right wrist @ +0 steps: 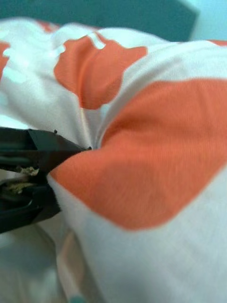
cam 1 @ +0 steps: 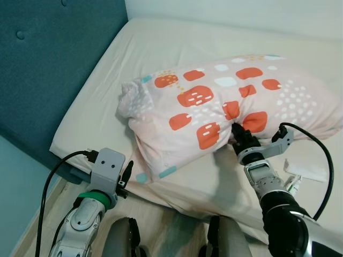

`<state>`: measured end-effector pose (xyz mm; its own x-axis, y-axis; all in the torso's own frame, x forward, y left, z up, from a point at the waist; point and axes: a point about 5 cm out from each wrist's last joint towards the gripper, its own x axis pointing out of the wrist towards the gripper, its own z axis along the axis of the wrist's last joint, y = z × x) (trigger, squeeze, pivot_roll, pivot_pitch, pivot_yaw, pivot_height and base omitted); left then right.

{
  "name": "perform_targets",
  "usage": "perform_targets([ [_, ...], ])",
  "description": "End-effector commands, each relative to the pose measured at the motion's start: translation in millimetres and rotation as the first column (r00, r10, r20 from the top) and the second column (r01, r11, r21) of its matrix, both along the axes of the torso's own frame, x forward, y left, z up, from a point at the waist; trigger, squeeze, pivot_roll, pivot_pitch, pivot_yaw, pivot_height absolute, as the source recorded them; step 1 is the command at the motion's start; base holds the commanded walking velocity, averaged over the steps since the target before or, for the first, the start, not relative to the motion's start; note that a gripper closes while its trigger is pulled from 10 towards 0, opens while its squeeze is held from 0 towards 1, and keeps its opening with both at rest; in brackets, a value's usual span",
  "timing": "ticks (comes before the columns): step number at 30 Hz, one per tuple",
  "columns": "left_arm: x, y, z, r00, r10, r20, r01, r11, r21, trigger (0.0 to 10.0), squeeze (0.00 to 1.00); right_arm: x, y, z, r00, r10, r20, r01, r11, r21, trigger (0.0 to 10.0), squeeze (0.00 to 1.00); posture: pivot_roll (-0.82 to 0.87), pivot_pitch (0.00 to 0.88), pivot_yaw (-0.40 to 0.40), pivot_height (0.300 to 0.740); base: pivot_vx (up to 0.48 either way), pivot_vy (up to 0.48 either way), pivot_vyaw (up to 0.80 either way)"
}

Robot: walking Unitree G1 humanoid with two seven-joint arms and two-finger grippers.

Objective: Clean up the room

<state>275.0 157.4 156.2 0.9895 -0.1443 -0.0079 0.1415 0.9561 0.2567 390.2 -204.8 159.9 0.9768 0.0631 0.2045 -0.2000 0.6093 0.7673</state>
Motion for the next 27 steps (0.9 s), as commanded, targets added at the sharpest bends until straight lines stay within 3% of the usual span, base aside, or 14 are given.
perform_targets([
  [1,-0.4,1.7,-4,1.000,0.007,-0.020,-0.007,1.000,0.010,10.0,0.00,0.0,-16.8,13,0.997,-0.075,0.034,0.080,0.981,-0.179,0.0,0.00,0.05,0.276,0.088,0.599,0.000,0.000,0.00],
  [2,-0.4,1.7,-4,1.000,0.007,-0.020,-0.007,1.000,0.010,10.0,0.00,0.0,-16.8,13,0.997,-0.075,0.034,0.080,0.981,-0.179,0.0,0.00,0.05,0.276,0.088,0.599,0.000,0.000,0.00],
  [5,5.9,2.3,3,1.000,0.008,0.008,-0.008,1.000,0.008,10.0,0.00,5.2,-28.3,51,0.986,-0.091,0.139,0.148,0.861,-0.486,0.0,0.00,0.02,0.264,0.083,0.599,0.000,0.000,0.00],
  [6,5.9,2.3,3,1.000,0.008,0.008,-0.008,1.000,0.008,10.0,0.00,5.2,-28.3,51,0.986,-0.091,0.139,0.148,0.861,-0.486,0.0,0.00,0.02,0.264,0.083,0.599,0.000,0.000,0.00],
  [9,15.5,5.0,23,0.996,-0.006,0.094,0.003,0.999,0.033,10.0,0.00,10.8,-20.9,98,0.965,0.023,0.261,0.178,0.673,-0.718,0.0,0.00,0.00,0.248,0.076,0.599,0.000,0.000,0.00],
  [11,15.5,5.0,23,0.996,-0.006,0.094,0.003,0.999,0.033,10.0,0.00,10.8,-20.9,98,0.965,0.023,0.261,0.178,0.673,-0.718,0.0,0.00,0.00,0.248,0.076,0.599,0.000,0.000,0.00],
  [12,17.9,6.3,29,0.993,-0.010,0.120,0.005,0.999,0.041,10.0,0.00,12.1,-15.4,108,0.958,0.061,0.281,0.182,0.630,-0.755,2.6,0.00,0.00,0.246,0.076,0.599,0.000,0.000,0.00],
  [13,20.0,7.7,35,0.990,-0.011,0.142,0.004,0.999,0.048,10.0,0.00,13.2,-8.9,116,0.949,0.098,0.300,0.182,0.607,-0.773,10.0,0.00,0.00,0.245,0.076,0.599,0.000,0.000,0.00],
  [20,24.5,9.5,47,0.984,-0.012,0.179,0.002,0.999,0.053,10.0,0.00,15.2,34.3,143,0.882,0.278,0.380,0.188,0.532,-0.826,10.0,0.00,-0.01,0.240,0.081,0.599,0.000,0.000,0.00],
  [22,24.1,7.2,47,0.982,-0.019,0.186,0.009,0.998,0.055,10.0,0.00,10.6,64.0,165,0.802,0.389,0.454,0.219,0.515,-0.829,10.0,0.00,-0.02,0.238,0.083,0.599,0.000,0.000,0.00],
  [23,24.1,7.2,47,0.982,-0.019,0.186,0.009,0.998,0.055,10.0,0.00,10.6,64.0,165,0.802,0.389,0.454,0.219,0.515,-0.829,10.0,0.00,-0.02,0.238,0.083,0.599,0.000,0.000,0.00],
  [24,24.1,8.3,54,0.973,0.009,0.230,-0.019,0.999,0.042,10.0,0.00,2.5,83.1,186,0.717,0.460,0.524,0.273,0.507,-0.817,10.0,0.00,-0.01,0.236,0.080,0.599,0.000,0.000,0.00],
  [25,24.1,8.3,54,0.973,0.009,0.230,-0.019,0.999,0.042,10.0,0.00,2.5,83.1,186,0.717,0.460,0.524,0.273,0.507,-0.817,10.0,0.00,-0.01,0.236,0.080,0.599,0.000,0.000,0.00],
  [27,25.2,19.8,75,0.928,0.113,0.354,-0.131,0.991,0.027,10.0,0.00,-10.7,94.6,214,0.618,0.490,0.615,0.358,0.520,-0.775,10.0,0.00,-0.01,0.234,0.078,0.599,0.000,0.000,0.00],
])
